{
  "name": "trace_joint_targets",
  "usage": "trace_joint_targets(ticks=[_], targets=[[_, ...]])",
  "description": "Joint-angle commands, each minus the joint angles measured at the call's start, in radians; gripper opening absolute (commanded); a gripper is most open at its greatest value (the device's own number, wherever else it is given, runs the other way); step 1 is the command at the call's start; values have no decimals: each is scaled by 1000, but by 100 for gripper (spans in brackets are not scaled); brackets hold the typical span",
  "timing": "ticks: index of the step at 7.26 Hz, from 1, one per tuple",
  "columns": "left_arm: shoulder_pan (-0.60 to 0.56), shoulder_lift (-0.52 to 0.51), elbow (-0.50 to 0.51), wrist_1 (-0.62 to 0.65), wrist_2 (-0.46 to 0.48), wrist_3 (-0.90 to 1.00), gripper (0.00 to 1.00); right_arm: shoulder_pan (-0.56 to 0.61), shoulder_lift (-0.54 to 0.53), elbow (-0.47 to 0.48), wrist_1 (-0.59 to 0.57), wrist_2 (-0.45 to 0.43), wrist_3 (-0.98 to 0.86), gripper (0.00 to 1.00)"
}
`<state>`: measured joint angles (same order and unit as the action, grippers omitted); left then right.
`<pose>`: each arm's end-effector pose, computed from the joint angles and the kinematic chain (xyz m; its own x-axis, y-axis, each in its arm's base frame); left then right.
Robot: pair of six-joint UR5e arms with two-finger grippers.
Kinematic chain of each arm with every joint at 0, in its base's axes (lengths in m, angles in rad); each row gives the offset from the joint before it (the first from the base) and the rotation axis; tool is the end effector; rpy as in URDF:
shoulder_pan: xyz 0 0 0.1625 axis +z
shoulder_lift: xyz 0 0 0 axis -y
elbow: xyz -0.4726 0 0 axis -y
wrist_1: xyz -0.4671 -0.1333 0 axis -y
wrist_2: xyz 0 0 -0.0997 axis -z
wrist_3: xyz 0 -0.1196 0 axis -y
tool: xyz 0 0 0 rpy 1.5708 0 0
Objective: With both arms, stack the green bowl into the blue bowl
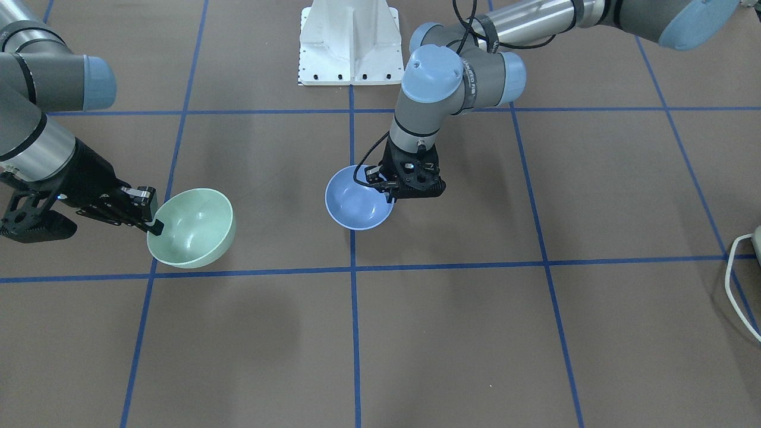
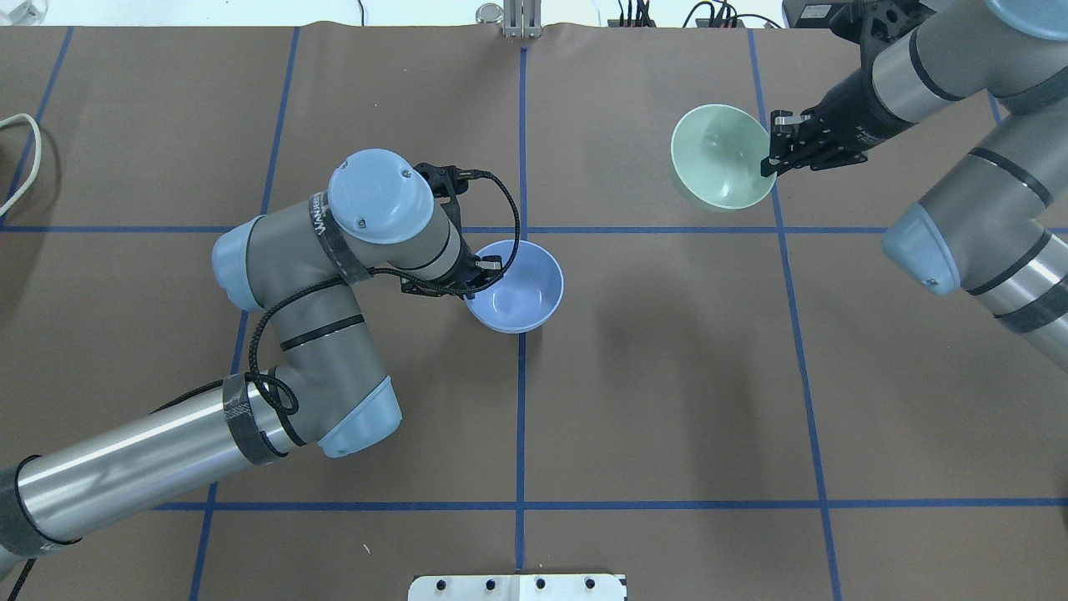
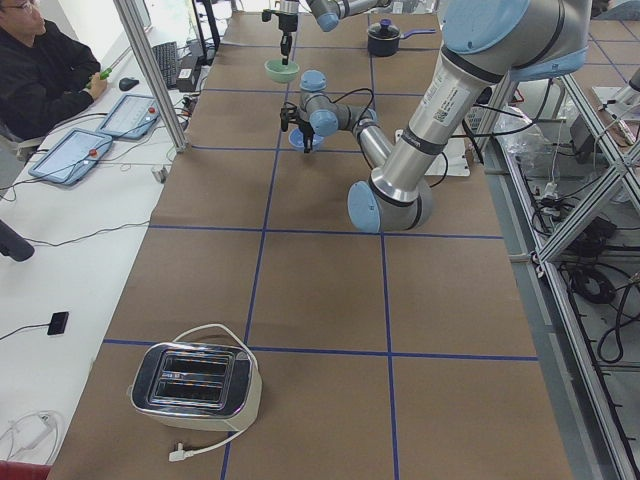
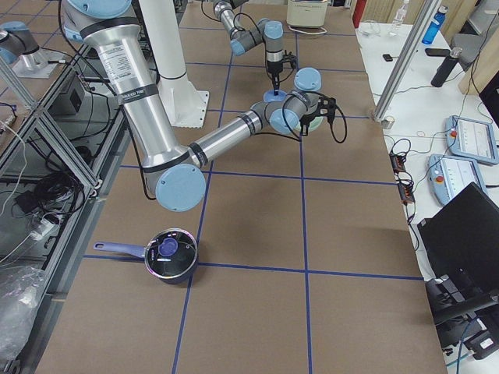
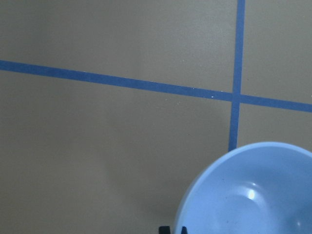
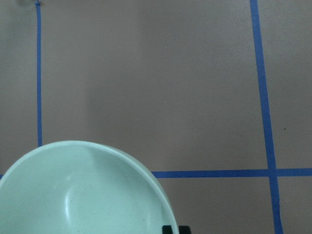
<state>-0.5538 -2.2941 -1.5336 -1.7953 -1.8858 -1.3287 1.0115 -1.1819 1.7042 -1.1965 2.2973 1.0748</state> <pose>0.6512 -0.5158 0.2118 0.5764 -0.0884 -0.8124 0.1583 0.9874 0.0049 -0.3343 -0.6356 0.3447 0.4618 0.0673 0.8844 -0.1575 0.9875 0.0071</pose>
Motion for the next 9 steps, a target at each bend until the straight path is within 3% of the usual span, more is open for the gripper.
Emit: trace_joint_targets(ticks=[1, 5, 6, 8, 9], targets=[[26, -2, 13, -33, 8, -27, 0, -5, 2, 0, 0, -10, 4, 0], [46, -2, 26, -51, 42, -29, 0, -7, 5, -2, -2, -10, 4, 0], [48, 2, 35, -85, 42, -29, 21, -8, 5, -2, 0, -10, 4, 0], [49, 2, 38, -95, 42, -27, 75, -8, 5, -3, 0, -12, 4, 0], [46, 2, 27, -93, 40, -21, 88, -14, 5, -5, 0, -10, 4, 0]])
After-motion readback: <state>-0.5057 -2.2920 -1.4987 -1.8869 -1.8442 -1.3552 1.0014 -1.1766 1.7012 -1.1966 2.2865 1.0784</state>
